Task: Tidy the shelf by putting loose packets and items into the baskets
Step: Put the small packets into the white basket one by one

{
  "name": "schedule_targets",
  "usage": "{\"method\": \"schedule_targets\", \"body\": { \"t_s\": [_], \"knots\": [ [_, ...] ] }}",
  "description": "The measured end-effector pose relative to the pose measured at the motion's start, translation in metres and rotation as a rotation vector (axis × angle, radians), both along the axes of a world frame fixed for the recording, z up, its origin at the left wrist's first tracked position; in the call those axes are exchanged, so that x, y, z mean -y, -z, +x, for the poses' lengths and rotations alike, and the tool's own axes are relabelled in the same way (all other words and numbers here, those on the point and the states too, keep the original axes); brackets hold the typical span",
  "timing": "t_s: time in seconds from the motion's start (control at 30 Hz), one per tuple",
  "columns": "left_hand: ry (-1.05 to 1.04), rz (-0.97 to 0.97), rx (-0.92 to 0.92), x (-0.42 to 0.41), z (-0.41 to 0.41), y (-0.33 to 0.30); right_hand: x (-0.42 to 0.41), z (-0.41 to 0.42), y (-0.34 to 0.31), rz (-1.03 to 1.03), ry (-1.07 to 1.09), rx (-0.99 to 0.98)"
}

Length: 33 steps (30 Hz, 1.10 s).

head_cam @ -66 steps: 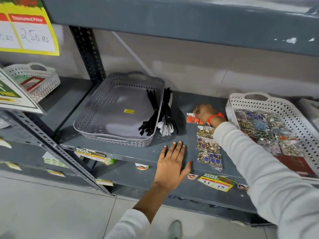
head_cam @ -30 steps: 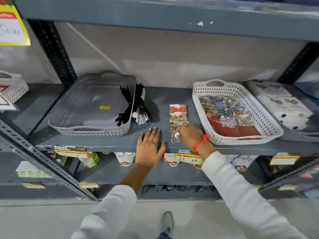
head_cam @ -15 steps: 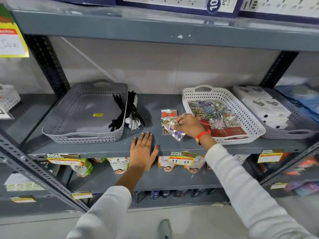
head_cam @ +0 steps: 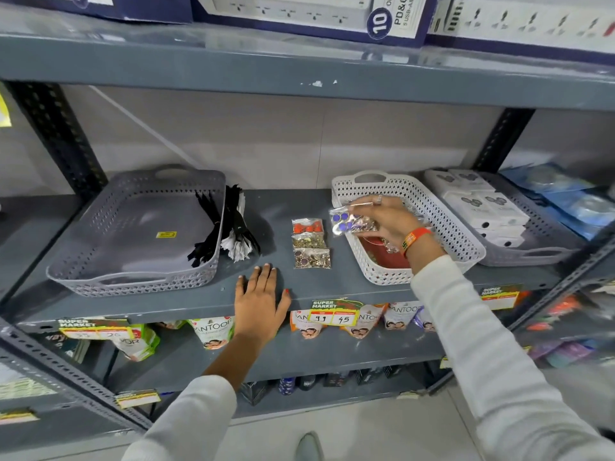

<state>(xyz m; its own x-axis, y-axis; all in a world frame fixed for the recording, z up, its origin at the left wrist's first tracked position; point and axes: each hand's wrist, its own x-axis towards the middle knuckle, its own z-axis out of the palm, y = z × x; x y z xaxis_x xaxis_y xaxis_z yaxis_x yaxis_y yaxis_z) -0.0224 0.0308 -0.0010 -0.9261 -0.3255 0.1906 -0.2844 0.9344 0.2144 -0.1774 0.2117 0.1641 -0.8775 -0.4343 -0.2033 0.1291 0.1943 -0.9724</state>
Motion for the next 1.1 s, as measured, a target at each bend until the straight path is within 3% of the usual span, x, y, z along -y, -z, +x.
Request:
{"method": "schedule_targets", "body": {
  "t_s": [0.1, 0.23, 0.33, 0.47, 0.73, 0.87, 0.97, 1.03, 1.1],
  "knots": [
    [-0.046, 0.041, -0.018, -0.010, -0.005, 0.000, -0.020, -0.023, -0.007, 0.062, 0.159, -0.051],
    [-0.085, 0.065, -0.038, -0.014, -0.009, 0.003, -0.041, -0.054, 0.002, 0.300, 0.344, -0.171],
    [-0.080, 0.063, -0.047, -0.011, -0.009, 0.007, -0.042, -0.062, 0.019, 0.572, 0.249, -0.209],
    [-0.092, 0.056, -0.049, -0.012, -0.009, 0.008, -0.026, -0.057, 0.043, 0.781, 0.016, -0.194],
    [-0.092, 0.028, -0.024, -0.012, -0.009, 0.008, -0.010, -0.059, 0.076, 0.881, 0.150, -0.328],
    [-0.093, 0.026, -0.020, -0.012, -0.008, 0.008, -0.007, -0.063, 0.075, 0.832, 0.174, -0.349],
    [-0.100, 0.028, -0.027, -0.012, -0.008, 0.007, 0.010, -0.061, 0.058, 0.694, 0.243, -0.482],
    [-0.105, 0.033, -0.034, -0.014, -0.009, 0.007, 0.027, -0.050, 0.046, 0.567, 0.198, -0.597],
    [-0.106, 0.031, -0.038, -0.014, -0.009, 0.006, 0.047, -0.031, 0.041, 0.570, 0.042, -0.684]
  ]
}}
